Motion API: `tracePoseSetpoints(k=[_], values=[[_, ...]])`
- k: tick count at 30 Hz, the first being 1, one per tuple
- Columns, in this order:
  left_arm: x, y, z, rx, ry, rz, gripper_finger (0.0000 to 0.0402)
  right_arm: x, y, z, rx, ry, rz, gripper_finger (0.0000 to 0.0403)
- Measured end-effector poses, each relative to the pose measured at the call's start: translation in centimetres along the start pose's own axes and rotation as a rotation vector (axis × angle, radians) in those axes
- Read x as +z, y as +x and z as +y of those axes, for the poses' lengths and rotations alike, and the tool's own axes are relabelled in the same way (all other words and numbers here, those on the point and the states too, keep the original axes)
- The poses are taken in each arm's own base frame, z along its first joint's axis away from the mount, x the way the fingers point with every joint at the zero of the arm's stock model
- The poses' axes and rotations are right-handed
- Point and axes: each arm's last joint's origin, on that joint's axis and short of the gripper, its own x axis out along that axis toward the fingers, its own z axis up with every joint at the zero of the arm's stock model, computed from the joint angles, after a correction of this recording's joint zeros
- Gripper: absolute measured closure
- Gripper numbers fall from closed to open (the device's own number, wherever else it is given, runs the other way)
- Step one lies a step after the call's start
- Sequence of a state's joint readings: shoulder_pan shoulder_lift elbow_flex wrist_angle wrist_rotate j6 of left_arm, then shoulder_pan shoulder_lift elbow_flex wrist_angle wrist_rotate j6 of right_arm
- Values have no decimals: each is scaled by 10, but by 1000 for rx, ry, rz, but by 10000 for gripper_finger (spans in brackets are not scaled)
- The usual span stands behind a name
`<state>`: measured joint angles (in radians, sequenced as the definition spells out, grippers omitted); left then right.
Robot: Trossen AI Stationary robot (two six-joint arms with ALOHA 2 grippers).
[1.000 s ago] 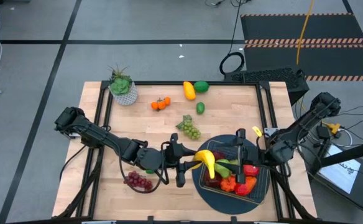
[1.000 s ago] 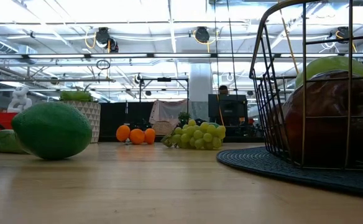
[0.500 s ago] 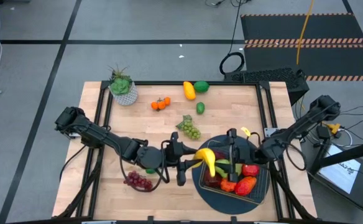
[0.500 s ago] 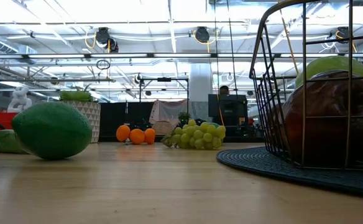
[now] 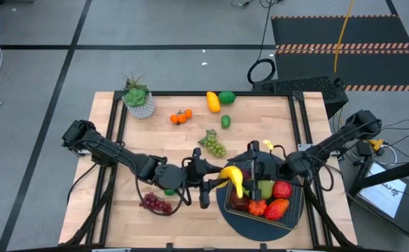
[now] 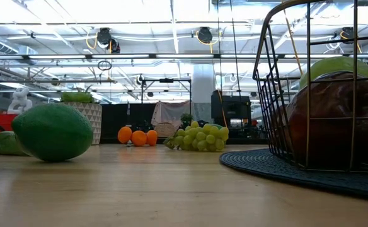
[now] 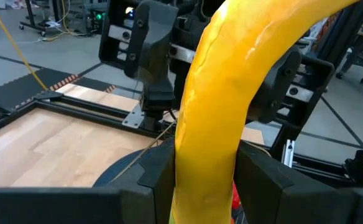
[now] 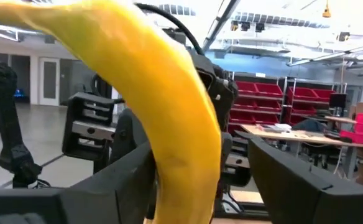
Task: Build produce basket
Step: Put the banana into the gold wire basket
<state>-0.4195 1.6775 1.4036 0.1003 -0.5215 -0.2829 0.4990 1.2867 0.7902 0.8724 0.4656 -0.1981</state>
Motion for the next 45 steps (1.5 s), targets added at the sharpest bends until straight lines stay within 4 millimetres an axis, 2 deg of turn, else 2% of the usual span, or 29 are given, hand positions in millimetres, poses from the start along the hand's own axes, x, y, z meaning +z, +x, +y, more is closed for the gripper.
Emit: tracePoseSetpoints(k=[10, 14, 23, 28, 33, 45], values=[[0, 0, 1, 8, 8, 0, 258, -3, 2, -1, -1, 12, 8, 248], [-2, 1, 0, 8, 24, 3, 249, -3, 2, -1, 4, 13, 8, 273], [-6, -3, -8, -20, 57, 24, 147, 4, -4, 2, 33, 27, 16, 268], [-1, -16, -11, -38, 62, 42, 118, 12, -15, 4, 70, 75, 67, 269], [-1, -22, -13, -38, 67, 71, 119, 16, -31, 3, 52, 157, 179, 270], [-5, -23, -10, -16, 82, 109, 173, 14, -70, -8, -9, 415, 480, 270]])
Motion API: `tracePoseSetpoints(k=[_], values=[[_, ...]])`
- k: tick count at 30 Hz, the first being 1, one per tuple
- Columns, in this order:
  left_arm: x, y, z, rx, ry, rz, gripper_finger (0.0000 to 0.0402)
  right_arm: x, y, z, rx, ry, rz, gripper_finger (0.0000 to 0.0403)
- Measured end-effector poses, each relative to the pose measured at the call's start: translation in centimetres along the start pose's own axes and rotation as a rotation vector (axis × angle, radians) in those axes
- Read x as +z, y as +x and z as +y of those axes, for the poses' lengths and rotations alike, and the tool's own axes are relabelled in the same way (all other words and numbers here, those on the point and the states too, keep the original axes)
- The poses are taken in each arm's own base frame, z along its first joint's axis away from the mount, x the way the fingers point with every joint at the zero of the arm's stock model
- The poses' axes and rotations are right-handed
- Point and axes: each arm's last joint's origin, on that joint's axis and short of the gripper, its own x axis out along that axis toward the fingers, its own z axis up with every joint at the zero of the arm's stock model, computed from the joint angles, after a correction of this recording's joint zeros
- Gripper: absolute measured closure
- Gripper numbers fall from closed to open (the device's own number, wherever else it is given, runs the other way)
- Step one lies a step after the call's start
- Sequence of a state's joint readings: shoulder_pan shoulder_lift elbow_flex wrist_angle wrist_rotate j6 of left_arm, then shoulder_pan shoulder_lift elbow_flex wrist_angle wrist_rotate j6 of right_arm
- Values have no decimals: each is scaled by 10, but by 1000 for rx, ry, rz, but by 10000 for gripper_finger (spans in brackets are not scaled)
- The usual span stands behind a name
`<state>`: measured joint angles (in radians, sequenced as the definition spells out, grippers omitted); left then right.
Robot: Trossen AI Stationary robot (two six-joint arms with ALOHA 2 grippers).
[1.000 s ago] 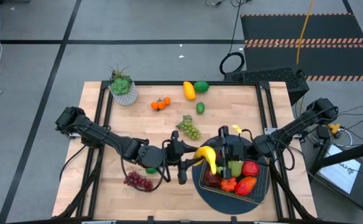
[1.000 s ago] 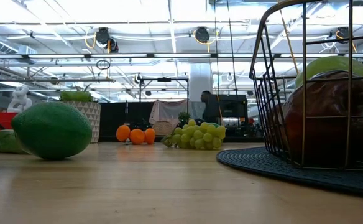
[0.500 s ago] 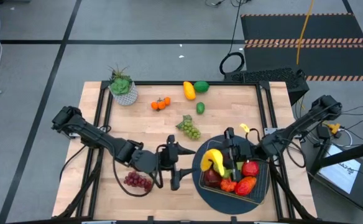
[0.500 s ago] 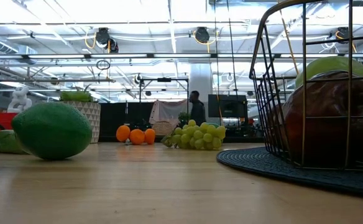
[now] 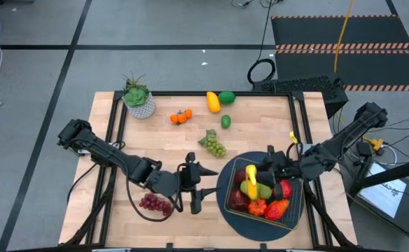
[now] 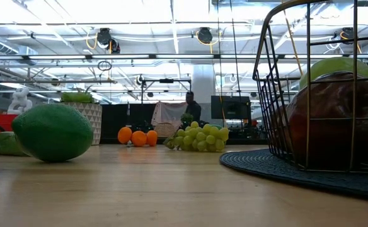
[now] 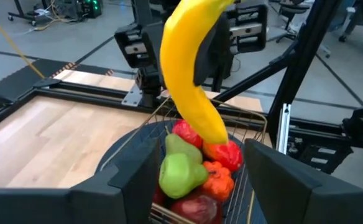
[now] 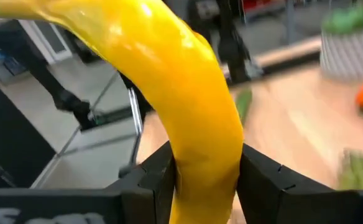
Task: Build produce basket
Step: Put the banana into the gold wire basket, then put the mango into the gold wire basket
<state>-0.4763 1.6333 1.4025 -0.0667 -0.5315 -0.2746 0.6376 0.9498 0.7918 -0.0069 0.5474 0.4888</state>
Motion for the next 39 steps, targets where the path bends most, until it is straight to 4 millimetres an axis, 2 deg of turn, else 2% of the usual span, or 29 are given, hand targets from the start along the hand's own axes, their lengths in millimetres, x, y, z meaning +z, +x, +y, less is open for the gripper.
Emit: tracePoseSetpoints(k=[7, 11, 17, 21, 27, 31, 39], values=[[-1, 1, 2, 8, 6, 13, 190, -10, -17, -14, -76, 143, 239, 270], [-1, 2, 4, 16, 4, 16, 194, -13, -27, -21, -157, 210, 413, 270], [-1, 3, 6, 24, 7, 16, 195, -29, -38, -34, -332, 279, 606, 270], [-2, 3, 7, 29, 16, 29, 195, -37, -40, -39, -423, 282, 684, 270], [-4, 3, 7, 43, 26, 50, 195, -45, -33, -37, -424, 246, 792, 269], [-4, 3, 7, 44, 16, 49, 195, -51, -27, -35, -427, 184, 832, 251], [-9, 2, 9, 61, 6, 97, 195, -53, -23, -33, -403, 142, 838, 185]])
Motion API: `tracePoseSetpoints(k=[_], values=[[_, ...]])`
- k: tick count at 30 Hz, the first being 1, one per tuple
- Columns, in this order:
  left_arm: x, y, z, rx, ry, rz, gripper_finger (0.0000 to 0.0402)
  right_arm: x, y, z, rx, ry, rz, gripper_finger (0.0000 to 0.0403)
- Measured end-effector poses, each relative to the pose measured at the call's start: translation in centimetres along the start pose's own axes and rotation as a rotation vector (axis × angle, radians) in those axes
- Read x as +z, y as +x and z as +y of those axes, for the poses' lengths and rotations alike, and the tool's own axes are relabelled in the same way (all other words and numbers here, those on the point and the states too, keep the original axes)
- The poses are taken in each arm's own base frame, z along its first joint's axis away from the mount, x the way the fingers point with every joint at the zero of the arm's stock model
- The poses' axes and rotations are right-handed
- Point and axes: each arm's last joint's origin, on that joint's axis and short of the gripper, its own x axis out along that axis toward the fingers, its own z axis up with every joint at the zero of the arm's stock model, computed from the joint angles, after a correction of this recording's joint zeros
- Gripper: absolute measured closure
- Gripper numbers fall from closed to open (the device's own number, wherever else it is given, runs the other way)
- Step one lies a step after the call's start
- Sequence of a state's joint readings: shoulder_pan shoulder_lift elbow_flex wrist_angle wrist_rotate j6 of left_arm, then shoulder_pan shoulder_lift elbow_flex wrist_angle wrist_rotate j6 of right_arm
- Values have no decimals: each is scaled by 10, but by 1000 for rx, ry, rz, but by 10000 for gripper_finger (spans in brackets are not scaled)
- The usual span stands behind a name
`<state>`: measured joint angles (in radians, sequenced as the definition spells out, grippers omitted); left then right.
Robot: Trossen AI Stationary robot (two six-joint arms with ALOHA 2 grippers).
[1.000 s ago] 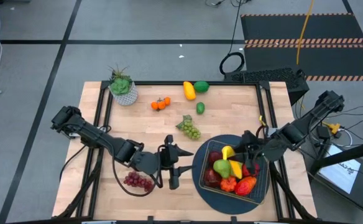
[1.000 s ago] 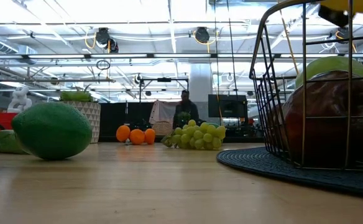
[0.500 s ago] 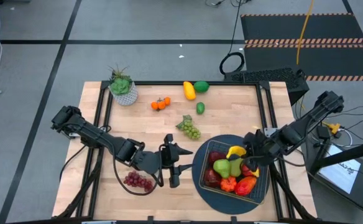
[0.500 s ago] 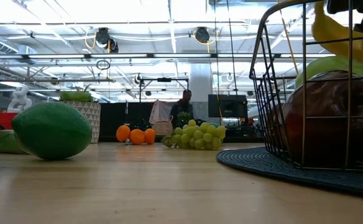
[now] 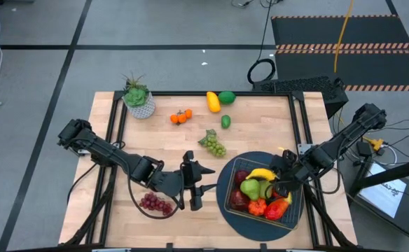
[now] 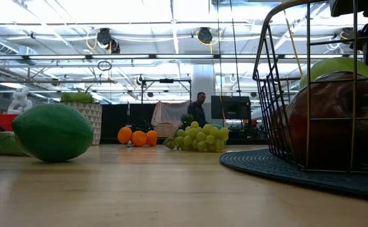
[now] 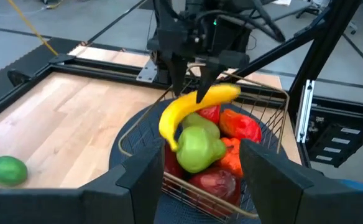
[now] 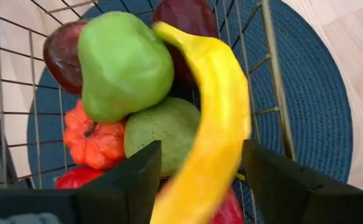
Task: Build produce basket
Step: Put the mango into the gold wire basket
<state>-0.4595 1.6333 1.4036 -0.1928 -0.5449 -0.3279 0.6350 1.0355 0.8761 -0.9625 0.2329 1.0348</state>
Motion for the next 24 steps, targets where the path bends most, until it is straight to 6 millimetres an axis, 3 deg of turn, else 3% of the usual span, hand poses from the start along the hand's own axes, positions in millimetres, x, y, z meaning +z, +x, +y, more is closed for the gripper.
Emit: tracePoseSetpoints(k=[8, 17, 24], values=[[-4, 0, 1, 13, -14, 38, 195, 0, -11, 3, 110, 7, -58, 166], [-24, -8, 0, 61, 27, 198, 195, -4, -24, 23, 284, -48, -214, 166], [-36, -14, 5, 195, 69, 266, 195, -6, -35, 38, 314, -141, -457, 166]])
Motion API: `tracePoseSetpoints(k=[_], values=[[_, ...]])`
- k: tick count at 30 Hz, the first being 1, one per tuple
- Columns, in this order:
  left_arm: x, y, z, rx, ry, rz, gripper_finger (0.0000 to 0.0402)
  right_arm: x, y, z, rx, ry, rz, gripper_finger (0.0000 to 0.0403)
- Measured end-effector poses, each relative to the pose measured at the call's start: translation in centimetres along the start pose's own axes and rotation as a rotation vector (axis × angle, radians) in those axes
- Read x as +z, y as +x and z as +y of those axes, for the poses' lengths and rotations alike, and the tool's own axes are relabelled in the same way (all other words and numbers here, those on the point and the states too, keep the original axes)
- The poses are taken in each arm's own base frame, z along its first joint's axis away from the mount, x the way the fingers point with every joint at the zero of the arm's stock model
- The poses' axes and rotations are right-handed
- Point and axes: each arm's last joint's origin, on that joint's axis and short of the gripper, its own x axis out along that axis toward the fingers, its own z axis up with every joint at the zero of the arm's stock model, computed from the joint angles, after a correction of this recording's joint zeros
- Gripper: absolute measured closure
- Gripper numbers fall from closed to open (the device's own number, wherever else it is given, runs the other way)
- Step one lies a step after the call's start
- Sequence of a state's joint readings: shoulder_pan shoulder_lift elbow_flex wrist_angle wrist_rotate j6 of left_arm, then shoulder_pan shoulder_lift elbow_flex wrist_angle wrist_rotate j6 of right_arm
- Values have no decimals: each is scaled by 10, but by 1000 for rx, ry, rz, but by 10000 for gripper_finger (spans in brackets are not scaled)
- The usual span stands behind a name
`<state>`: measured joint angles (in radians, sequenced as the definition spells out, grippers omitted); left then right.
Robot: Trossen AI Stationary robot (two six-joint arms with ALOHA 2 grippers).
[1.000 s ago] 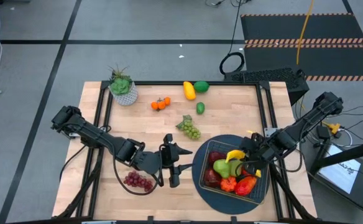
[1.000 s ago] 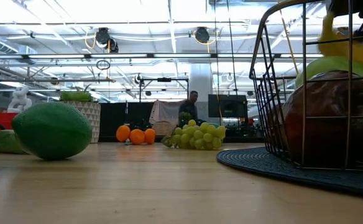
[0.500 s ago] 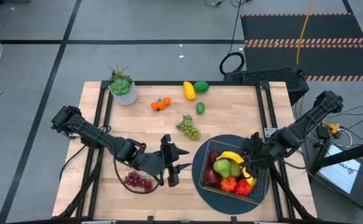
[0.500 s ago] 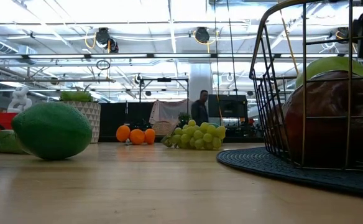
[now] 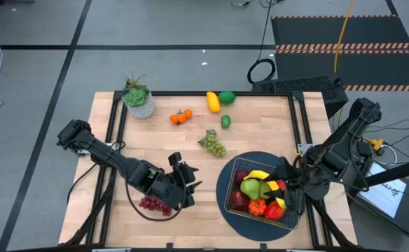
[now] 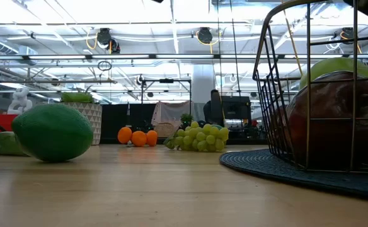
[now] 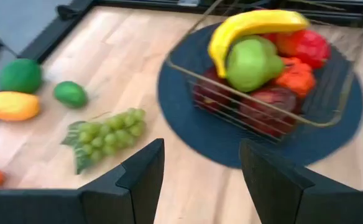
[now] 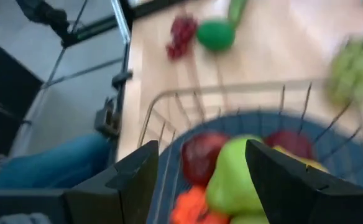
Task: Build produce basket
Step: Put the mango into the gold wire basket
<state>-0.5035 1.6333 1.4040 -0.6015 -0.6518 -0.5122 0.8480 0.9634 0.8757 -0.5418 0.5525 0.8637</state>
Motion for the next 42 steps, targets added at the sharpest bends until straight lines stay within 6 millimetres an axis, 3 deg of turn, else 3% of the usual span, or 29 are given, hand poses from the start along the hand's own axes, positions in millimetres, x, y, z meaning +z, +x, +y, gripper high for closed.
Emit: tracePoseSetpoints(k=[10, 16, 19, 31, 36, 42], values=[[12, 19, 27, 108, -85, -8, 195, 10, 2, -9, -366, -229, -321, 166], [15, 28, 45, 201, -108, 10, 195, 44, 14, -27, -544, -241, -434, 166], [14, 32, 55, 237, -96, 44, 195, 68, 23, -42, -519, -246, -434, 166], [13, 41, 78, 312, -97, 116, 195, 153, 44, -162, -559, -50, -365, 164], [16, 45, 87, 336, -116, 119, 195, 185, 70, -215, -625, 78, -242, 164], [16, 44, 88, 335, -115, 118, 195, 195, 109, -274, -670, 166, -117, 158]])
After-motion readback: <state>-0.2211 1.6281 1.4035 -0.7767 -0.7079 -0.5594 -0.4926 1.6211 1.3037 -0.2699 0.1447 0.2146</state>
